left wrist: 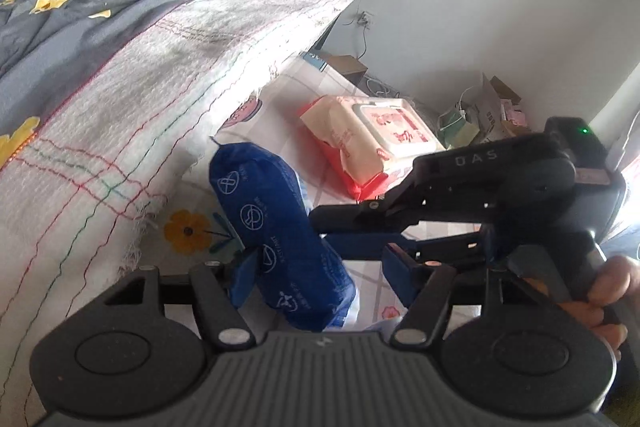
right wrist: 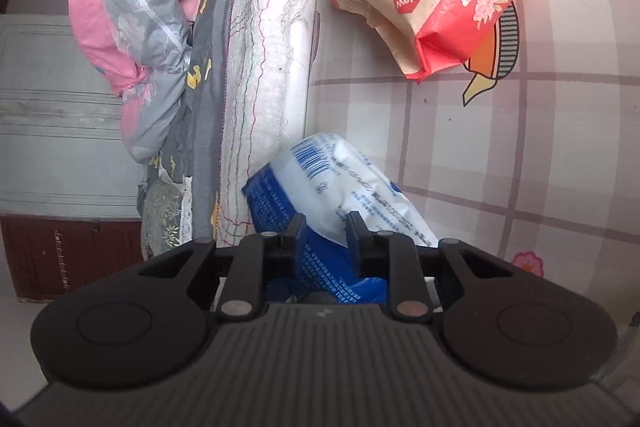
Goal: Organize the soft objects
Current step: 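Lower the right gripper onto the blue-white wet-wipe pack and grasp it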
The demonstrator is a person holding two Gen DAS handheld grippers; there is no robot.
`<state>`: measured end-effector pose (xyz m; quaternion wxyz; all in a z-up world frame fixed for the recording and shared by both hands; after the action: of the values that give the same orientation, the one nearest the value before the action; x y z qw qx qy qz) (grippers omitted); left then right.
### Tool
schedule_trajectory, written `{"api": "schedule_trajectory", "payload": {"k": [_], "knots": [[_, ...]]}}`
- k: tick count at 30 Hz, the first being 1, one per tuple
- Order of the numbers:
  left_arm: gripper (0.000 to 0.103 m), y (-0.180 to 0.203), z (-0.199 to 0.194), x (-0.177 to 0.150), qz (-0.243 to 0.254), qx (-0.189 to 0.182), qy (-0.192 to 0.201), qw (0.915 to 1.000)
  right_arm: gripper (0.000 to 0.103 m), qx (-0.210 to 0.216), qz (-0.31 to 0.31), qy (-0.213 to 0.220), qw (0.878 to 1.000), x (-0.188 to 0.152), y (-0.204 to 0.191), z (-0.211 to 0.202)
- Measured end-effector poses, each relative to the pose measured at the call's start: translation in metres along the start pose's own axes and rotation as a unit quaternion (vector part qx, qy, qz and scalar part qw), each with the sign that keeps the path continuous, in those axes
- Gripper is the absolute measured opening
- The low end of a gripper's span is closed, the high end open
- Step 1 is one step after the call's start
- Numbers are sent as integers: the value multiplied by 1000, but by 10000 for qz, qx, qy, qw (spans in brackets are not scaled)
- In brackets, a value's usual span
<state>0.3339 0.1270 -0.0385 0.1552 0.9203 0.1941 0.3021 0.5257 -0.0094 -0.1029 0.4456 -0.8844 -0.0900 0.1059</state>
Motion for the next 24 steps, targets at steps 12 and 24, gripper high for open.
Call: {"api": "schedule_trajectory", "payload": {"k": [12, 24], "knots": [[68, 37, 8, 14, 491, -290, 123, 9983, 22, 231, 533, 363, 9976, 4, 24, -26], [70, 83, 46, 22, 1099, -757, -221, 9908, 33, -1303, -415, 1640, 9769, 10, 2, -83]]}}
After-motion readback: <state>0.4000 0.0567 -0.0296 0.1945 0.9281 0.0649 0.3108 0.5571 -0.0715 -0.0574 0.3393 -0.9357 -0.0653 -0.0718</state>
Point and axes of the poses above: each gripper's, at about its wrist camera, not at the fingertips, and z roughly the way its jaws point, y to its right, x to its top, the point moved 1 cm from there along z, roughly the way its jaws point, and after that the axes turned 8 degrees about -y, right-handed, at the moved point
